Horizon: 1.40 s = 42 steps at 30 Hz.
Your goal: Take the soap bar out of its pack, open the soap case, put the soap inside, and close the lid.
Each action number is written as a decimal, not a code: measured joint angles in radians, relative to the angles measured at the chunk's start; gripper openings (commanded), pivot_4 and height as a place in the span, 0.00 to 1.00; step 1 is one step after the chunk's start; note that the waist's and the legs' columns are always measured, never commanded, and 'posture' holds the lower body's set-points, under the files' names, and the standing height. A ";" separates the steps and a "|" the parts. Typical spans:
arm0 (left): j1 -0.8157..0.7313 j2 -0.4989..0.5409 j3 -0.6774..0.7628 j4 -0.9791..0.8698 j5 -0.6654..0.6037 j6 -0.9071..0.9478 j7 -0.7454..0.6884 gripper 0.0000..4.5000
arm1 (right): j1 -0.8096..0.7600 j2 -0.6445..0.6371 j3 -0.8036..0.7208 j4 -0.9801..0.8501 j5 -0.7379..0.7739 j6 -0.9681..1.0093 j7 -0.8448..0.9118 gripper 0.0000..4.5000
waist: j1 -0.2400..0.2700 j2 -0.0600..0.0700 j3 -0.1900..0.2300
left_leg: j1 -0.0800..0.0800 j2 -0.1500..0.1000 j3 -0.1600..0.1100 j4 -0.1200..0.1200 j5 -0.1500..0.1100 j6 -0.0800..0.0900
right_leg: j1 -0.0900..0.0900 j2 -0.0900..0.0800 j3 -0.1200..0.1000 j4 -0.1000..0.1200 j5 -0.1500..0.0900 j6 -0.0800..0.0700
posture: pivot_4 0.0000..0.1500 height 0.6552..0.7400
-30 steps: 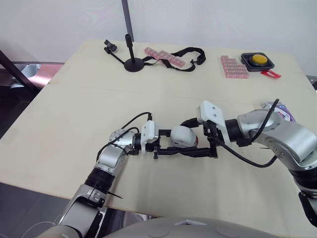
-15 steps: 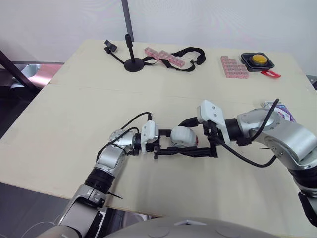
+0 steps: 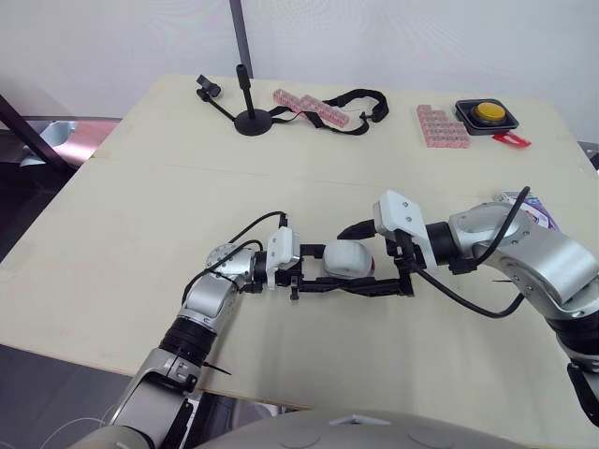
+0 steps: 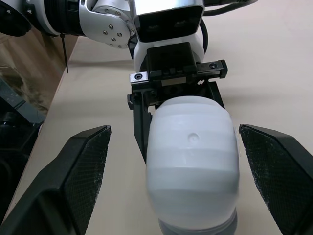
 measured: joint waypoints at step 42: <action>0.010 0.000 -0.002 -0.014 0.001 0.007 0.008 0.42 | 0.028 0.011 -0.021 0.042 -0.009 -0.082 0.041 0.44 | 0.000 0.000 0.000 | 0.000 0.000 0.000 0.000 0.000 0.000 | 0.000 0.000 0.000 0.000 0.000 0.000 | 1.00 1.00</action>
